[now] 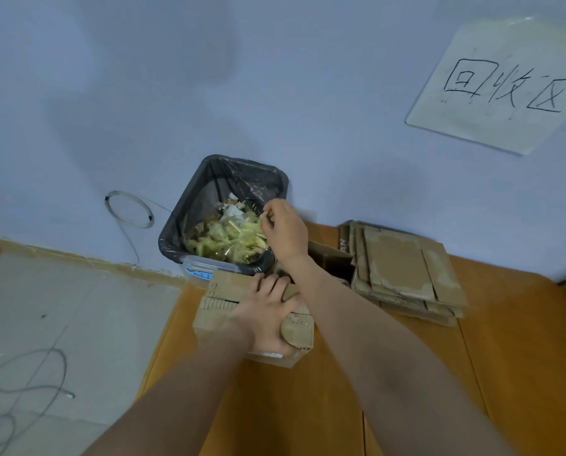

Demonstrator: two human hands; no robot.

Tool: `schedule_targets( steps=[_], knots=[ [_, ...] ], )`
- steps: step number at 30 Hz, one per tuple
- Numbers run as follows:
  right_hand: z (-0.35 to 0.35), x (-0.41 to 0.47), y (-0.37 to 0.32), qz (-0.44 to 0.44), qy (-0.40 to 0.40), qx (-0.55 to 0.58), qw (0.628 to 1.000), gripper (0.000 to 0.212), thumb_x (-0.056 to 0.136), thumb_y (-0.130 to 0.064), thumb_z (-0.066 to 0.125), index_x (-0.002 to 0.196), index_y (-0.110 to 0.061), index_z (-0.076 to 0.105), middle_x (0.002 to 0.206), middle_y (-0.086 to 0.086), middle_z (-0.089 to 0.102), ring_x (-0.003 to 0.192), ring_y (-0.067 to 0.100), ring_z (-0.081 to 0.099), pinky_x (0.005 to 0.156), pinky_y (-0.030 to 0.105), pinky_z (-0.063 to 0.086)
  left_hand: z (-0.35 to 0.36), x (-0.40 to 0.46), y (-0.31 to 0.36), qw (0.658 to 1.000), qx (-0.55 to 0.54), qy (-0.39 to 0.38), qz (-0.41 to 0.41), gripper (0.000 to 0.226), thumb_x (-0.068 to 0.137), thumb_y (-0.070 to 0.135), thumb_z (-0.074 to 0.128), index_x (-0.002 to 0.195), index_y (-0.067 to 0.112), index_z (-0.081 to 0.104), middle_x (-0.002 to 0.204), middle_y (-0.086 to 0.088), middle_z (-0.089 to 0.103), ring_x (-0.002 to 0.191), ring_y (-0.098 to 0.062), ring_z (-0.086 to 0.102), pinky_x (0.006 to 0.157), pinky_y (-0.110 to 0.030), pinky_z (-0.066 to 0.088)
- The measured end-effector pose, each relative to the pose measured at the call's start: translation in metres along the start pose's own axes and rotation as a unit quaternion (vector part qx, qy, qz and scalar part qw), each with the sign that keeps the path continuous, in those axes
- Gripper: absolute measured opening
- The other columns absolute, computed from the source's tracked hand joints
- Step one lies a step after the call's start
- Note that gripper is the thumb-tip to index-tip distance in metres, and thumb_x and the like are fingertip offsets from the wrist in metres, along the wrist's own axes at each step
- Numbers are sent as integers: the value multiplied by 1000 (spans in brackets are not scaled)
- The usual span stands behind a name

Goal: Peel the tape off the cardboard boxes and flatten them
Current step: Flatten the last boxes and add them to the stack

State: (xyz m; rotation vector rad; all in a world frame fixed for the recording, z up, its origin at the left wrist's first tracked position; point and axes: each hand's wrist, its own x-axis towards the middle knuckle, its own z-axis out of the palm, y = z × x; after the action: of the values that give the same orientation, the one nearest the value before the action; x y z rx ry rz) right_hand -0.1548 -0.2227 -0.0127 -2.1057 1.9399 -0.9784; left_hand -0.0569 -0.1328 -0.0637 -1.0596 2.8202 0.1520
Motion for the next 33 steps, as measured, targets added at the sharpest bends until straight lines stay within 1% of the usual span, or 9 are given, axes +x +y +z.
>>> schedule_targets(
  steps=[6,10,15,18,23,25,27,30,33],
  knots=[
    [10,7,4,12,21,35,999,8,93,-15,57,97,-8,59,93,4,58,82,19,55,67,37,50,-4,-1,0,1000,-9,-2,3,97,72,80,48,147,28,13,150,-10,17,139,-31,7,116,-55,0],
    [20,-5,16,19,-67,4,998,16,95,-17,55,106,-8,60,100,5,60,96,21,53,77,37,47,-9,-3,0,1000,0,-13,3,94,74,79,48,147,26,22,150,-11,18,140,-33,8,116,-56,-1],
    [21,-1,17,14,-104,-43,993,30,97,-22,53,126,-14,59,113,4,60,108,22,49,86,37,44,-12,-4,2,1000,7,-20,0,96,74,79,45,148,24,20,153,-10,16,141,-33,7,116,-55,0],
    [23,3,14,-9,-178,-107,978,43,101,-26,43,143,-22,42,130,3,53,119,24,42,95,41,40,-12,-4,2,1000,7,-18,-1,97,74,80,45,148,23,20,153,-11,16,141,-33,7,116,-55,0],
    [26,10,16,93,-272,-106,952,52,104,-31,29,153,-33,12,156,-1,24,138,28,21,113,55,18,-9,-4,3,1000,1,-16,-7,101,73,82,45,149,25,13,154,-11,13,142,-32,4,117,-54,-2],
    [20,12,16,117,-255,-41,959,60,103,-30,35,153,-33,2,155,0,25,136,29,25,111,52,27,-9,-4,2,1000,-1,-15,-6,101,71,82,46,148,27,11,153,-10,14,142,-32,5,117,-54,-2],
    [14,11,15,125,-206,41,970,58,102,-26,37,153,-30,9,149,3,34,132,28,31,107,45,34,-9,-4,2,1000,-2,-16,-5,100,71,82,47,147,29,8,153,-10,15,142,-33,7,117,-54,-1],
    [0,6,14,153,-124,128,972,42,103,-22,36,145,-20,40,140,5,44,129,23,38,109,41,35,-8,-3,1,1000,-7,-17,-4,100,71,80,48,146,32,3,152,-10,15,142,-33,7,117,-53,-1],
    [-18,-9,18,147,-97,97,980,34,102,-19,39,131,-14,54,132,4,50,122,19,46,102,31,39,-8,-4,0,1000,-7,-18,-2,101,71,80,48,147,34,0,151,-9,16,140,-33,9,116,-52,0]
  ],
)
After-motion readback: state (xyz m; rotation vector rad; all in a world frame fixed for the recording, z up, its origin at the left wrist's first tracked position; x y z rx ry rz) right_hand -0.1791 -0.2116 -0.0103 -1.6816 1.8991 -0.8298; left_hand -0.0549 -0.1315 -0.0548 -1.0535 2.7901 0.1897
